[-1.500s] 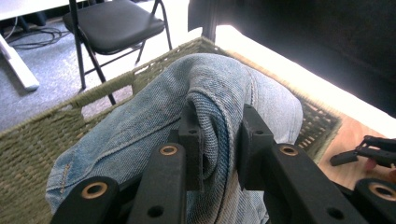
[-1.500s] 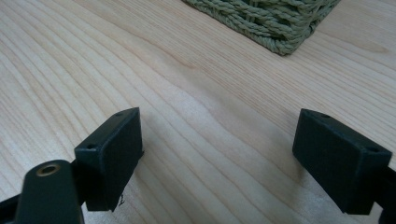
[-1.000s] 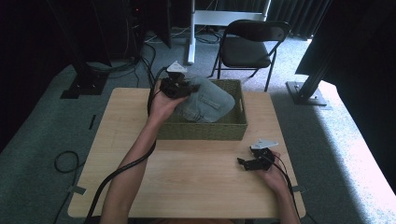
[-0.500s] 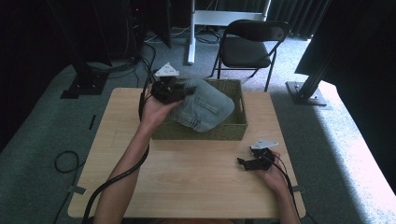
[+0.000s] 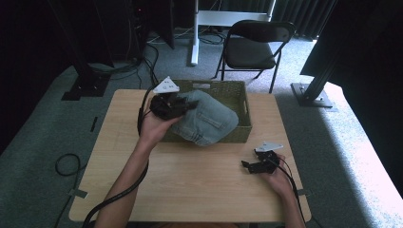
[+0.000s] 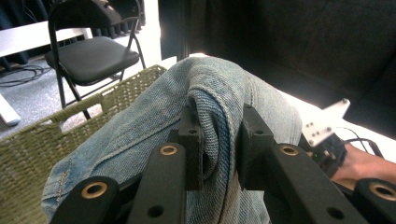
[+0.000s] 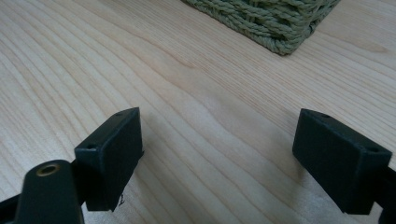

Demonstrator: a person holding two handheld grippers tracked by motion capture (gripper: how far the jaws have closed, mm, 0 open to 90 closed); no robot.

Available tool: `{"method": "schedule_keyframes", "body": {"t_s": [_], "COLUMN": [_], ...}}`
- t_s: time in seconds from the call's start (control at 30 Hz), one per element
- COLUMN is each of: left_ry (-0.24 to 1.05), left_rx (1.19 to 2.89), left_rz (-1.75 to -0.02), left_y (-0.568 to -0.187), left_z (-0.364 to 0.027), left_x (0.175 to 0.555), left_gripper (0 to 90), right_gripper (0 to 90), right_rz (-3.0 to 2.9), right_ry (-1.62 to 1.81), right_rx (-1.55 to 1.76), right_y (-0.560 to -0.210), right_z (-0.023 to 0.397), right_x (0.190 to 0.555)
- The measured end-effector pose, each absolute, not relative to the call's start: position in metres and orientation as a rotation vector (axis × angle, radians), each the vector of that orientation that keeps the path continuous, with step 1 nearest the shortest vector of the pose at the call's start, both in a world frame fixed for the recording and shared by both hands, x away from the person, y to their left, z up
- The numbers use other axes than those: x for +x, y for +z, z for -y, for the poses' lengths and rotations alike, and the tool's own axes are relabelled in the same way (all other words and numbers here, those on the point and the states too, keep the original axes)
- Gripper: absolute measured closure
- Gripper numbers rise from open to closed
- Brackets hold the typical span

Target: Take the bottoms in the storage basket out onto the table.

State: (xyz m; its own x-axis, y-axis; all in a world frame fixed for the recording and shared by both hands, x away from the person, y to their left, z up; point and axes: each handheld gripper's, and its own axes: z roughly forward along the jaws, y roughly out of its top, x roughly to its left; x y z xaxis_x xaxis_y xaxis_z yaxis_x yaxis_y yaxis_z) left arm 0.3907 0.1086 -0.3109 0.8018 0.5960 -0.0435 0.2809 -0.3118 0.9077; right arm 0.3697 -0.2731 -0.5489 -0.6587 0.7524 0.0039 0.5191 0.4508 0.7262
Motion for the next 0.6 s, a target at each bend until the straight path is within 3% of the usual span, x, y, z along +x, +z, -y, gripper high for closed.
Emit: {"method": "schedule_keyframes", "body": {"t_s": [0.43, 0.6], "left_ry": [0.286, 0.224], "left_rx": [1.922, 1.937], "left_rz": [-0.686, -0.729], "left_y": [-0.354, -0.387], "left_z": [-0.109, -0.112], "left_x": [0.367, 0.363], "left_gripper": [75.5, 75.4], "right_gripper": [15.7, 15.7], "right_rz": [-2.387, -2.386], "right_ry": [1.029, 1.031], "right_rx": [1.086, 1.087], "right_y": [-0.549, -0.549], "right_z": [0.273, 0.273], "right_x": [0.37, 0.37]}}
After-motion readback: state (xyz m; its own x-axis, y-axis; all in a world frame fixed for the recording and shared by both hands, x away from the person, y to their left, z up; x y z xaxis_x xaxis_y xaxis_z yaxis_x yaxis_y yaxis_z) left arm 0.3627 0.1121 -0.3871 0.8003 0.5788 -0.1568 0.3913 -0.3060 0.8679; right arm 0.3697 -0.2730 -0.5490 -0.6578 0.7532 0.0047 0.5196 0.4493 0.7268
